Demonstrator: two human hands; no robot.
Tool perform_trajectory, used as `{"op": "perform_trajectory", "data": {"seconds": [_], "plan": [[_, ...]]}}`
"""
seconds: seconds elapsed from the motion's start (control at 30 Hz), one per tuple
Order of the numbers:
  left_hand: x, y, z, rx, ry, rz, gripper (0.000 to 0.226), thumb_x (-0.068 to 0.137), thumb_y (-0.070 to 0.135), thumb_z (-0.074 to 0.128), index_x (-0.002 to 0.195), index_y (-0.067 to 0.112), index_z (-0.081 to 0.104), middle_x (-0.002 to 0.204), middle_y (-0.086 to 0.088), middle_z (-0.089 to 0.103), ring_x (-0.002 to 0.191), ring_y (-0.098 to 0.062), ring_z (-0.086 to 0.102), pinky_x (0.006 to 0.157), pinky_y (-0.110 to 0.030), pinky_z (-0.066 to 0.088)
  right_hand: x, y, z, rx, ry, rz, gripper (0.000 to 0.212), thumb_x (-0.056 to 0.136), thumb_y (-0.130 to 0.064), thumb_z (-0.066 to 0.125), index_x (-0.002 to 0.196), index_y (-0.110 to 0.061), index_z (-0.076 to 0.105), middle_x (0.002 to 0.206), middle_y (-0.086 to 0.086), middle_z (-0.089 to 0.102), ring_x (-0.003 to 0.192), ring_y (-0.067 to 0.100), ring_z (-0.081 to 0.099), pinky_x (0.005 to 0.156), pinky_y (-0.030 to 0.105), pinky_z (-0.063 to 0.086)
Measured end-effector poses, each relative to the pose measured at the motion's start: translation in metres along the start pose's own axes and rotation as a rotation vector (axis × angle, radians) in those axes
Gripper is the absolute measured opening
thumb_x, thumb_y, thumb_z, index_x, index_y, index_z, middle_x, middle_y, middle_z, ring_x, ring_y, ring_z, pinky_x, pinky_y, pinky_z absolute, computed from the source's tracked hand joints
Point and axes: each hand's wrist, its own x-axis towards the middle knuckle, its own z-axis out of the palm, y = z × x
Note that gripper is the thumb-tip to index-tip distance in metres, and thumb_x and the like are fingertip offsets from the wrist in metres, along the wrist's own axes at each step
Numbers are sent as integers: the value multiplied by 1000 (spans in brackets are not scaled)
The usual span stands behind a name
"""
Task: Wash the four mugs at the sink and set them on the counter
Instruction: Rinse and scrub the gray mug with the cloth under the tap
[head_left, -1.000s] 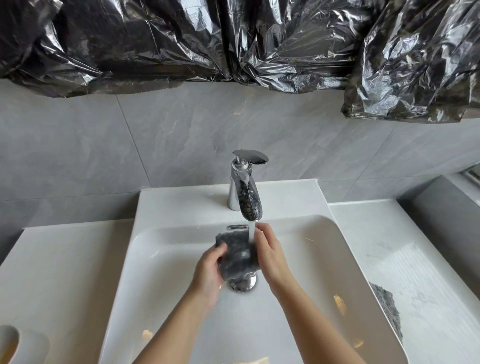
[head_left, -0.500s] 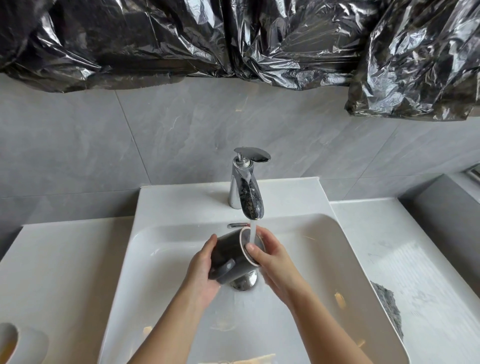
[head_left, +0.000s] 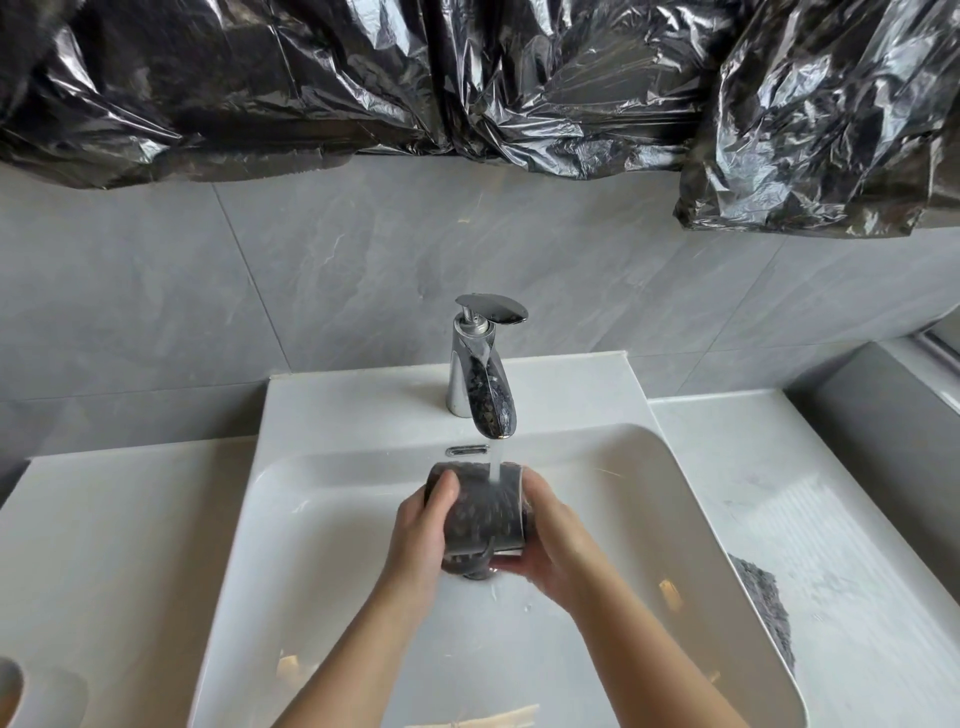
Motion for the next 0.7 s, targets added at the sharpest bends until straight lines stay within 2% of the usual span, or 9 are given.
{"op": "perform_trajectory", "data": {"seconds": [0.1, 0.2, 0.27, 0.37, 0.43, 0.47, 0.53, 0.6, 0.7], "plan": [[-4, 0, -1, 48, -102, 47, 25, 97, 23, 52, 105, 6, 69, 101, -14, 74, 103, -33, 67, 93, -44, 52, 0, -7, 1, -153, 20, 29, 33, 96, -49, 51, 112, -22, 61, 110, 8, 71, 95, 25, 71, 82, 48, 59], [4, 6, 3, -53, -19, -184, 34, 99, 30, 49, 103, 4, 70, 99, -19, 73, 99, -37, 68, 93, -54, 51, 2, 5, 1, -373, 48, -307, 15, 88, -41, 57, 101, -34, 56, 94, 0, 62, 84, 12, 62, 75, 30, 53], [10, 11, 8, -38, 36, -240, 40, 99, 37, 48, 100, 4, 71, 96, -19, 74, 94, -36, 70, 90, -56, 52, 3, 14, 1, -411, 34, -438, 18, 84, -36, 55, 102, -33, 56, 93, -1, 63, 84, 8, 60, 78, 24, 50], [7, 6, 13, 217, 51, 14, 50, 88, 49, 50, 88, 2, 68, 82, -9, 72, 78, -23, 67, 81, -47, 54, 11, 13, -1, -168, 76, -204, 32, 80, -42, 57, 104, -22, 63, 104, 7, 67, 92, 13, 64, 93, 40, 54], [2, 1, 17, 293, -2, 97, 50, 86, 48, 50, 88, 1, 66, 81, -12, 70, 77, -26, 65, 78, -44, 52, 14, 7, -2, -10, 91, 9, 32, 87, -46, 56, 95, -18, 71, 103, 12, 72, 91, 23, 68, 98, 49, 49], [3, -1, 18, 271, -20, 98, 45, 91, 43, 50, 91, 1, 67, 86, -16, 71, 82, -29, 67, 80, -43, 52, 17, 6, -4, -27, 123, -2, 31, 89, -45, 56, 90, -19, 72, 101, 12, 72, 90, 24, 69, 97, 48, 50], [9, 0, 20, 148, -28, -21, 37, 99, 30, 47, 94, 2, 70, 91, -16, 73, 86, -30, 69, 81, -40, 53, 18, 5, -7, -221, 238, -256, 22, 87, -39, 58, 89, -19, 67, 98, 4, 70, 90, 17, 63, 88, 35, 51], [14, 3, 26, 65, -31, -116, 36, 100, 27, 45, 92, 5, 72, 89, -14, 75, 85, -28, 71, 82, -42, 55, 16, 8, -10, -332, 238, -447, 21, 83, -38, 55, 94, -22, 64, 91, -8, 66, 87, 9, 58, 78, 26, 46], [12, 2, 29, 407, -63, 152, 35, 99, 35, 48, 85, 8, 65, 76, -10, 71, 72, -17, 66, 72, -38, 53, 18, 7, -22, -170, 169, -236, 25, 83, -41, 58, 102, -25, 66, 105, 3, 67, 97, 15, 61, 85, 38, 53]]}}
